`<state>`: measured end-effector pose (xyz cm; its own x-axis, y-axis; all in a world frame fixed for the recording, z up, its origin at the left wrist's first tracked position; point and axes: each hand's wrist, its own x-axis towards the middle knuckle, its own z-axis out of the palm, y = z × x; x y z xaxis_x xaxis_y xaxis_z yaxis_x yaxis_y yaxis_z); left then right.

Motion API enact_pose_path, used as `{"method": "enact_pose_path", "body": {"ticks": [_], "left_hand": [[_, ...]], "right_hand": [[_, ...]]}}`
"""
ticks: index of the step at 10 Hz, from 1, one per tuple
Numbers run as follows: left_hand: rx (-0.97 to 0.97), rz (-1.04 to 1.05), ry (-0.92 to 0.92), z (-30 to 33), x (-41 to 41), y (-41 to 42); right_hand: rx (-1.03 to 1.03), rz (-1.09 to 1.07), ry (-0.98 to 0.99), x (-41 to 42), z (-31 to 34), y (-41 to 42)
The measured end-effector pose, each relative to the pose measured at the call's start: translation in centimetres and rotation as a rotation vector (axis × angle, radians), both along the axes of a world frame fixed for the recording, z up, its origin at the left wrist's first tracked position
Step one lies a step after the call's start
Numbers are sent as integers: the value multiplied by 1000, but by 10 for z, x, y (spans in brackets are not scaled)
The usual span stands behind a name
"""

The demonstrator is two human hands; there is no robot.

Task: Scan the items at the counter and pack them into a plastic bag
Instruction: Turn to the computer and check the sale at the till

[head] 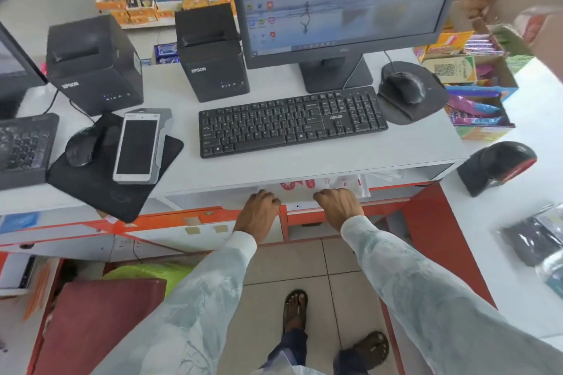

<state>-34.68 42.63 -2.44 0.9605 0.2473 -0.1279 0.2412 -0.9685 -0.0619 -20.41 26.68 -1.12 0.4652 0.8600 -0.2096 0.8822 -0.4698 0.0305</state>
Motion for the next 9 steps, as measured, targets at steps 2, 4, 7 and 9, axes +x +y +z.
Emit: {"method": "enact_pose_path", "body": {"ticks": [2,4,7,9], "left_hand": [[-472,-156,34,44,34,-42],[-905,-203,-24,98,120,-133],[-1364,43,195,169,215,-289],[-1253,-104,183,189,259,-394]], "right_hand": [[117,-297,46,15,9,-52],[496,-839,212,40,45,-124],[834,-1451,1083,57,116,-296],[938,-1320,1223,46,164,-416]]}}
